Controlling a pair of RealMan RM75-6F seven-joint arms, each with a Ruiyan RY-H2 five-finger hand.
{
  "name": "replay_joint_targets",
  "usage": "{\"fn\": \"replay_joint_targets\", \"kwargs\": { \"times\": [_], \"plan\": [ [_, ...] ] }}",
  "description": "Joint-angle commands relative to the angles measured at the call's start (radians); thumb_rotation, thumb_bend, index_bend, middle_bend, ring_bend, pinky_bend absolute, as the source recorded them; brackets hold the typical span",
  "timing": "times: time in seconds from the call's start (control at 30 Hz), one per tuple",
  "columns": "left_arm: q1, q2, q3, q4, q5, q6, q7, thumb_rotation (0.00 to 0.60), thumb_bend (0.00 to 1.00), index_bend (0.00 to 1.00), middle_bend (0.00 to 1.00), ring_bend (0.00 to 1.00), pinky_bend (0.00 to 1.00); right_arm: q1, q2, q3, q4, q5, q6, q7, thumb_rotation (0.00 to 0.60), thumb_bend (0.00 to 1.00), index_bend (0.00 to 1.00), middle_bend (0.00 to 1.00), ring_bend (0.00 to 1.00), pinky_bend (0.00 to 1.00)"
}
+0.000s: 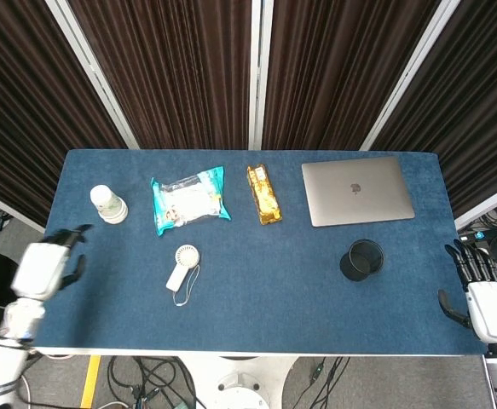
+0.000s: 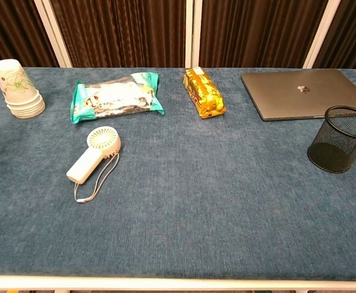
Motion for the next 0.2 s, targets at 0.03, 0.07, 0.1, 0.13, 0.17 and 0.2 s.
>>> {"fn": "replay_joint_targets", "kwargs": {
  "times": [0.03,0.07,0.1,0.13,0.17,0.2],
  "plan": [
    [0.059,0.027,-0.004,0.033,-0.003,0.072,-0.032,0.600,0.21,0.16,0.13,0.04,0.20,-0.003,-0.007,-0.003,0.008,-0.002,0.003,0.003,0.600,0.36,0.00,0.00,0.00,0.00],
    [0.069,0.026,-0.005,0.041,0.000,0.086,-0.043,0.600,0.18,0.16,0.12,0.04,0.19,-0.003,-0.007,-0.003,0.010,-0.002,0.004,0.004,0.600,0.36,0.00,0.00,0.00,0.00],
    [0.078,0.024,-0.005,0.049,0.004,0.098,-0.054,0.600,0.14,0.16,0.12,0.03,0.17,-0.003,-0.007,-0.002,0.012,-0.002,0.006,0.006,0.600,0.36,0.00,0.00,0.00,0.00],
    [0.087,0.020,-0.004,0.060,0.011,0.109,-0.067,0.600,0.13,0.16,0.12,0.03,0.17,-0.004,-0.006,-0.001,0.014,-0.002,0.008,0.008,0.600,0.36,0.00,0.00,0.00,0.00],
    [0.092,0.017,-0.002,0.068,0.016,0.113,-0.073,0.600,0.11,0.16,0.12,0.03,0.16,-0.005,-0.004,-0.001,0.014,-0.001,0.009,0.009,0.600,0.36,0.00,0.00,0.00,0.00],
    [0.097,0.015,0.001,0.074,0.022,0.115,-0.075,0.600,0.09,0.16,0.12,0.03,0.16,-0.007,-0.002,-0.002,0.014,-0.001,0.011,0.010,0.600,0.36,0.00,0.00,0.00,0.00]
  ]
}}
